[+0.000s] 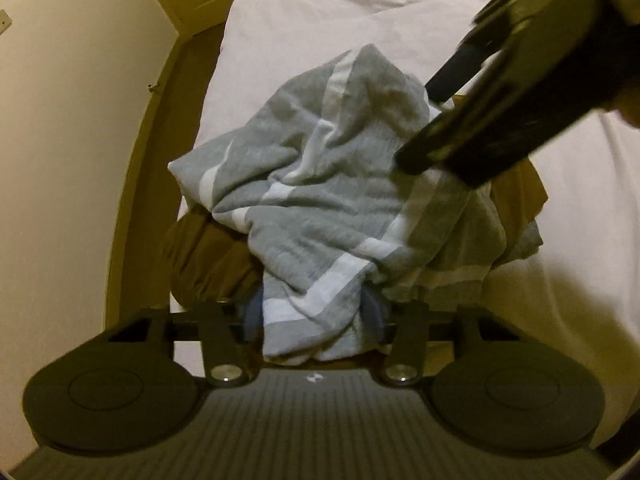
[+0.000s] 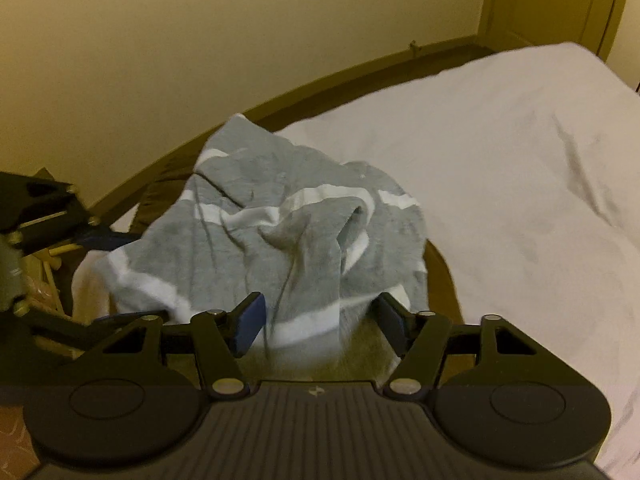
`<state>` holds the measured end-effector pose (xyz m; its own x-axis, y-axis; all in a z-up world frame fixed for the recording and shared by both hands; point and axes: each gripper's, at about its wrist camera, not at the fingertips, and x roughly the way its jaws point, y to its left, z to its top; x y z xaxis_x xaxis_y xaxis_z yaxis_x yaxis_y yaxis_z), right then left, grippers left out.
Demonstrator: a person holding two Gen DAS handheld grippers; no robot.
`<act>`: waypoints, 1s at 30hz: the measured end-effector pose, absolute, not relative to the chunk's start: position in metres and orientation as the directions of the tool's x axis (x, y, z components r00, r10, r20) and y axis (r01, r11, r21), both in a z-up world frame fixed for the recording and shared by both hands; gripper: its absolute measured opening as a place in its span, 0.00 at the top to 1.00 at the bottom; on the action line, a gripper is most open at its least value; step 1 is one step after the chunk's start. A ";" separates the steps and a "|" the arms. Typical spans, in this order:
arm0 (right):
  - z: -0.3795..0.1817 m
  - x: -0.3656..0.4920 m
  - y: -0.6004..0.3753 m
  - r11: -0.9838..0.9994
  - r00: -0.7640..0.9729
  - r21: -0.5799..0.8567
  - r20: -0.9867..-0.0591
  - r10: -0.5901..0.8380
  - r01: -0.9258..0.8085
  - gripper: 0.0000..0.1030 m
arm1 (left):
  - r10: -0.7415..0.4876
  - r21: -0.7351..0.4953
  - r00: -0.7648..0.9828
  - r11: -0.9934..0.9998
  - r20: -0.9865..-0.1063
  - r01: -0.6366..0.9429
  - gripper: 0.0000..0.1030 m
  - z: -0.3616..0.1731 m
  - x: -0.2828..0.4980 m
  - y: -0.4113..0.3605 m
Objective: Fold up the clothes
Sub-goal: 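Grasp the grey T-shirt with the left gripper while the right gripper grasps it too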
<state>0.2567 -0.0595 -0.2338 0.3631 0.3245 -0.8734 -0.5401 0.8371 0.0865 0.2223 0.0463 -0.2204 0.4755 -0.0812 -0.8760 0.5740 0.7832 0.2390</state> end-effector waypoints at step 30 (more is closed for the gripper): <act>-0.067 -0.012 -0.399 0.925 0.634 0.183 -0.769 -0.077 0.334 0.83 | -0.738 -0.159 0.072 0.238 -0.671 0.958 0.95 -0.098 0.053 -0.172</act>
<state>-0.0116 -0.3992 -0.0668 0.6342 -0.0773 -0.7693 0.3344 0.9246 0.1827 0.0532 -0.1718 -0.0976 0.0717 -0.7380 -0.6710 0.9581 0.2380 -0.1594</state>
